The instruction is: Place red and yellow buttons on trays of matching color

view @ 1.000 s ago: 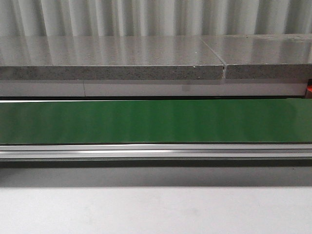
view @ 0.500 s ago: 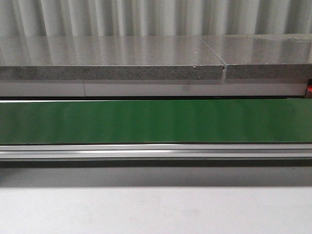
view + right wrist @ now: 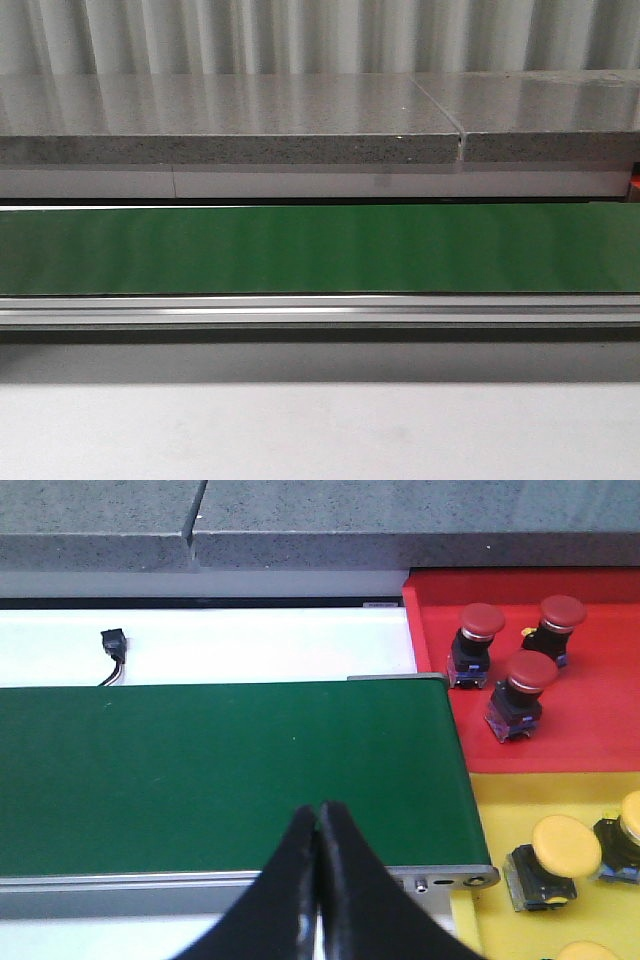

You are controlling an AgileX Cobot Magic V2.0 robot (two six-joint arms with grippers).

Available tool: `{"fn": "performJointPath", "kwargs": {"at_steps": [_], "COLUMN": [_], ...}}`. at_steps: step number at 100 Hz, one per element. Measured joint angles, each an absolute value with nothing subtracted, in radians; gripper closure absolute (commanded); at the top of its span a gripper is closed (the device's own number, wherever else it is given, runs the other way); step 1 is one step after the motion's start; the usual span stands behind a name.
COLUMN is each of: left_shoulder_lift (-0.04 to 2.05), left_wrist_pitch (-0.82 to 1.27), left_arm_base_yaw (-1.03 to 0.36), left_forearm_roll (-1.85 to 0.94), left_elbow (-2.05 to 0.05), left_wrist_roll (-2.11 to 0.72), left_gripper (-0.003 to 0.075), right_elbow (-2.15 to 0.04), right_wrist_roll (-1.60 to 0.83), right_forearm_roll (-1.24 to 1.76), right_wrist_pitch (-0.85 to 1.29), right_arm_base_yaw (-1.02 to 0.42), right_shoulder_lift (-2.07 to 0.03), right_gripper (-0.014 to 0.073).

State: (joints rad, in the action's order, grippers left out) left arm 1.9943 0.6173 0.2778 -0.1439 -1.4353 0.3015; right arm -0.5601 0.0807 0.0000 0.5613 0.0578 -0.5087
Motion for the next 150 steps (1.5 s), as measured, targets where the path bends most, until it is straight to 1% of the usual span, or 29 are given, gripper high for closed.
{"fn": "performJointPath", "kwargs": {"at_steps": [3,21,45,66,81,111,131,150], "left_shoulder_lift": [1.994,1.950,1.767,1.607,1.562,1.538,1.518,1.513], "left_wrist_pitch": [0.622,0.655,0.673,0.775,0.854,0.852,0.778,0.721], "left_arm_base_yaw": [0.278,0.265,0.213,0.151,0.097,0.018,-0.015,-0.023], "left_forearm_roll": [-0.148,-0.152,-0.154,-0.158,-0.158,-0.160,-0.160,-0.165], "left_elbow": [-1.435,-1.435,-1.438,-1.440,-1.442,-1.290,-1.161,-1.080], "left_wrist_roll": [0.302,0.278,0.172,0.087,0.055,0.043,0.041,0.039], "left_gripper": [0.0743,0.0740,0.0740,0.0740,0.0740,0.0740,0.0740,0.0740], "right_elbow": [-0.560,-0.560,-0.560,-0.560,-0.560,-0.560,-0.560,-0.560], "right_wrist_roll": [0.081,0.081,0.081,0.081,0.081,0.081,0.081,0.081], "right_forearm_roll": [0.000,0.000,0.000,0.000,0.000,0.000,0.000,0.000], "right_wrist_pitch": [0.561,0.561,0.561,0.561,0.561,0.561,0.561,0.561], "right_arm_base_yaw": [0.058,0.058,0.058,0.058,0.058,0.058,0.058,0.058], "right_shoulder_lift": [-0.509,-0.509,-0.509,-0.509,-0.509,-0.509,-0.509,-0.509], "right_gripper": [0.0661,0.0661,0.0661,0.0661,0.0661,0.0661,0.0661,0.0661]}}
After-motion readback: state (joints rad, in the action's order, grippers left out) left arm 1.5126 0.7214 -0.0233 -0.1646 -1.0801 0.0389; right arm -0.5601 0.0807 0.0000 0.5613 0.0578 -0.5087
